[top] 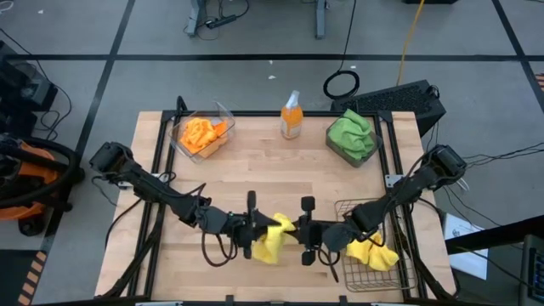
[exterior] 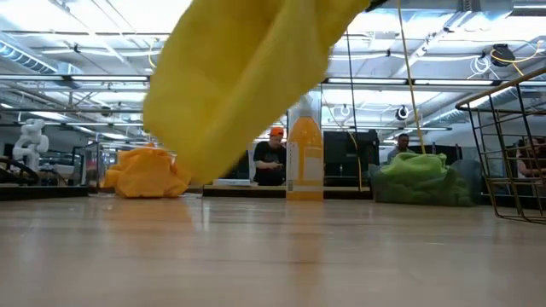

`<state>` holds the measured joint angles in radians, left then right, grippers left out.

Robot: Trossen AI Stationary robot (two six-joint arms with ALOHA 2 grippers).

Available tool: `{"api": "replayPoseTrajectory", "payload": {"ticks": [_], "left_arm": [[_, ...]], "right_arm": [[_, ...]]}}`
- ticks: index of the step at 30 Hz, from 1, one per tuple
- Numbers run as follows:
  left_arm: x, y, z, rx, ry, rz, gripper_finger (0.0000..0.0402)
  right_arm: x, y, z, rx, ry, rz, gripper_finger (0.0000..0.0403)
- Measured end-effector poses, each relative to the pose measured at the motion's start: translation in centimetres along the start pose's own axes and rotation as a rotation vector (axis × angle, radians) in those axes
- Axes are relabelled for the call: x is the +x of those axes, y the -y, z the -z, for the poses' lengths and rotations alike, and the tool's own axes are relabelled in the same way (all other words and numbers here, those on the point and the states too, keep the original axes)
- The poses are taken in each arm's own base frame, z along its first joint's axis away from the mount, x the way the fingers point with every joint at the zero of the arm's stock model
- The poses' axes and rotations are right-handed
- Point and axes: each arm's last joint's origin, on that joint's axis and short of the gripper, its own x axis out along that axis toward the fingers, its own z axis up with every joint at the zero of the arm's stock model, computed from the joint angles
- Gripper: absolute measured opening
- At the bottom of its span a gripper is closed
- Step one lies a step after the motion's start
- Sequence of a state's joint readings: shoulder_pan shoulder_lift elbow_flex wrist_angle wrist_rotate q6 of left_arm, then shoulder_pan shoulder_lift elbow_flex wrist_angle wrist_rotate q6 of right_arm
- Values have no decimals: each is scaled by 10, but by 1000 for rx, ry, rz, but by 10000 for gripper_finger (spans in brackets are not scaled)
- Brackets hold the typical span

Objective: Sort microfiber towel by color & place in baskets
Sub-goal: Put the yellow microfiber cloth into the wire basket

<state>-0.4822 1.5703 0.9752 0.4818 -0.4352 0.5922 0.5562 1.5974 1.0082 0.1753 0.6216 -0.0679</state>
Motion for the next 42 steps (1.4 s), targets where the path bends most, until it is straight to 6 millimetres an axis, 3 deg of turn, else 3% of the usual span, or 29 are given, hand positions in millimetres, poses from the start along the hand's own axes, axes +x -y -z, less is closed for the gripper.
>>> {"api": "replayPoseTrajectory", "payload": {"ticks": [7,12,16,19,22,24,29,35,38,42], "left_arm": [[-23,9,-16,-56,-135,-236,143],[-48,22,-35,-97,-162,-329,224],[-58,38,-42,-216,-112,-273,265],[-49,51,-38,-284,-57,-130,280],[-31,63,-25,-295,-32,-22,283],[-15,64,-14,-318,-28,-65,283],[26,52,25,-320,-70,-268,283],[53,34,64,-309,-129,-379,280],[58,27,74,-296,-160,-410,247],[56,26,72,-232,-189,-466,155]], "right_arm": [[-24,12,-13,26,9,-2,11],[-49,34,-22,34,-15,84,6],[-74,59,-30,93,-6,189,3],[-86,77,-33,190,6,310,3],[-89,90,-34,257,20,368,2],[-87,93,-34,271,19,375,1],[-83,96,-36,297,36,365,1],[-83,97,-40,307,71,367,1],[-82,96,-40,305,69,367,1],[-78,93,-38,295,57,365,1]]}}
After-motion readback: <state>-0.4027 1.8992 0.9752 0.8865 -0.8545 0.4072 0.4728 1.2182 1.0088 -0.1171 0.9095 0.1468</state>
